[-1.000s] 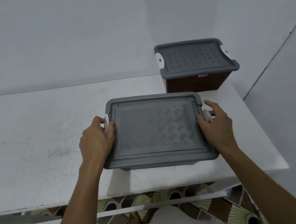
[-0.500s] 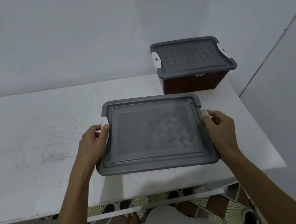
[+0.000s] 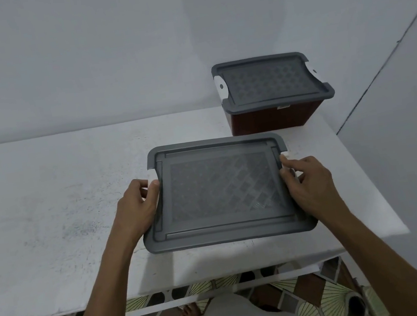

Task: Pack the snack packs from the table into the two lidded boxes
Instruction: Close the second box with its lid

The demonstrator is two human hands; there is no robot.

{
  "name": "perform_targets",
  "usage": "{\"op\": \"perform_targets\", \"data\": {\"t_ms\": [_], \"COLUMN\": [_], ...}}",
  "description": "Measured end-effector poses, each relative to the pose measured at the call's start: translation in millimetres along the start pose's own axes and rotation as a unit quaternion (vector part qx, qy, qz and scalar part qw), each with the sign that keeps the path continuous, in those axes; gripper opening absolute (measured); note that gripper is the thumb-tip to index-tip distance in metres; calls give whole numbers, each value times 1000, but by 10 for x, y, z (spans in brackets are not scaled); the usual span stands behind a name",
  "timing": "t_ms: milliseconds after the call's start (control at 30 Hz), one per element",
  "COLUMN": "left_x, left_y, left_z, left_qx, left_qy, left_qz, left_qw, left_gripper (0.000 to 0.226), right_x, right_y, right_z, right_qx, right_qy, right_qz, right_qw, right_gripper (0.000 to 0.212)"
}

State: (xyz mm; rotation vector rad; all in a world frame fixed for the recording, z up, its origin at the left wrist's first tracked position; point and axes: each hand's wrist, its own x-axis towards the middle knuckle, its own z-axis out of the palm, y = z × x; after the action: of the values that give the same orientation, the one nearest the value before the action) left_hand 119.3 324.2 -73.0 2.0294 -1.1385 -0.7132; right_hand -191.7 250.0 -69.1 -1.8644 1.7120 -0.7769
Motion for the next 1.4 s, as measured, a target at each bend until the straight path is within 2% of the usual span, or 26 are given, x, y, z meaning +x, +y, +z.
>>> {"op": "perform_targets", "data": {"t_ms": [100,167,233,333,400,500,767,1067,1400], "left_x": [29,50,37,7,14,45,56,93,260], "left_y": [-20,-43,-49,-37,-37,-32,197,880,1187], "left_z": [-30,-42,-36,-14,-7,5,269,1088,1569], "left_qx": [-13,-52,-77,-51,-14,27,46,71,91], "left_qy": [-12,-33,-49,-51,-37,-6,0,-28,7], "left_qz": [-5,-27,-42,-25,1,29,36,50,45], "left_qw": [1000,998,995,997,999,999,998,996,995], "left_gripper": [37,34,34,40,41,41,42,42,45], "right_x": [-27,-32,-10,106,168,216,512,991,1361], "right_y": [1,-33,-96,-165,-199,-190,41,740,1065], "right_z": [-36,-60,-54,16,73,111,-104,-755,-1000], "right_qx": [16,29,51,-20,-104,-143,-156,-156,-173], "right_qy": [-14,-49,-84,-99,-93,-69,-74,-42,-30], "right_qz": [6,17,68,111,105,92,64,52,42], "right_qw": [1000,998,993,989,985,983,983,985,984], "right_gripper": [41,43,48,52,50,50,52,50,50]}}
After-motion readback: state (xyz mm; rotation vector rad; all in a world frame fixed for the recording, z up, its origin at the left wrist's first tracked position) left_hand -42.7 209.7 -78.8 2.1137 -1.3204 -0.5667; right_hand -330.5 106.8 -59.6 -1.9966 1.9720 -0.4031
